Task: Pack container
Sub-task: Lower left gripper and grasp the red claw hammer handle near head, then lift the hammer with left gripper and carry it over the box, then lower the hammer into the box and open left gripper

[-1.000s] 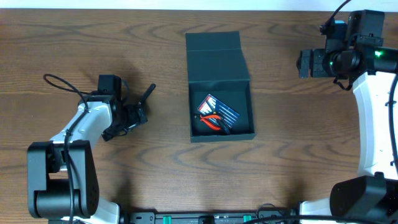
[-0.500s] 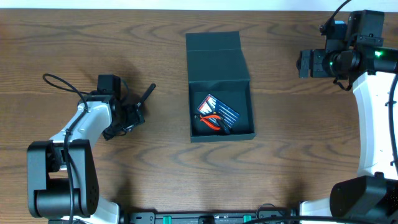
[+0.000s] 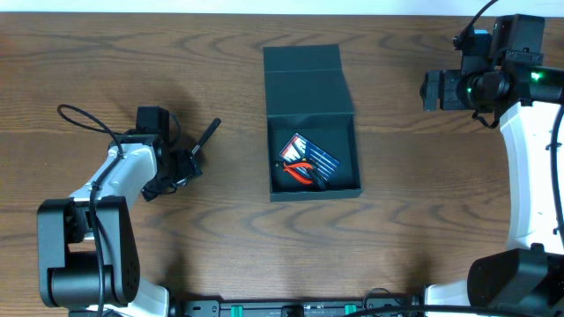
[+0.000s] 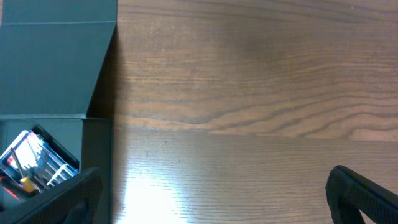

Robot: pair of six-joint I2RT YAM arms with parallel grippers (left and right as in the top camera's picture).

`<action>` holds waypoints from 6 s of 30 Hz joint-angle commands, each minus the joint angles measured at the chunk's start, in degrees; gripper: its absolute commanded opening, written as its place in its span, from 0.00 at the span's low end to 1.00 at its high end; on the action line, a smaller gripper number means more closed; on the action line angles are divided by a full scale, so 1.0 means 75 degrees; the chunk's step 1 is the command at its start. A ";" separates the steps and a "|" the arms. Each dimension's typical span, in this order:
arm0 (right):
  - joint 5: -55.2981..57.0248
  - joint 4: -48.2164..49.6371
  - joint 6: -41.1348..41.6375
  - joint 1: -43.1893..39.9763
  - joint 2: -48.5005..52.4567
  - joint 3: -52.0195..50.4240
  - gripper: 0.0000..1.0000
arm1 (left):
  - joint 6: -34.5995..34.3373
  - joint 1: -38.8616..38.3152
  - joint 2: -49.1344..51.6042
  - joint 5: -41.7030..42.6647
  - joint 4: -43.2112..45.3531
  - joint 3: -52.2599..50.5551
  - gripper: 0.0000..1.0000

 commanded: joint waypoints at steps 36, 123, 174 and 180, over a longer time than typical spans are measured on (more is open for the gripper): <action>-0.0029 -0.0047 0.0047 -0.0032 0.0032 0.0000 0.99 | 0.0140 0.0070 0.0242 -0.0361 0.0134 -0.0082 0.24; 0.0020 -0.0192 0.0539 -0.0781 0.0032 0.0000 0.99 | 0.3430 -0.4718 0.0842 0.0595 -0.1145 0.3692 0.06; 0.0029 -0.0332 0.0329 -0.0784 0.0032 0.0000 0.99 | 0.2789 -0.3622 -0.0694 -0.1113 -0.3786 0.5683 0.79; 0.0023 -0.0350 0.0277 -0.0781 0.0032 0.0000 0.99 | 0.2669 -0.2022 -0.1897 -0.1816 -0.4774 0.5712 0.83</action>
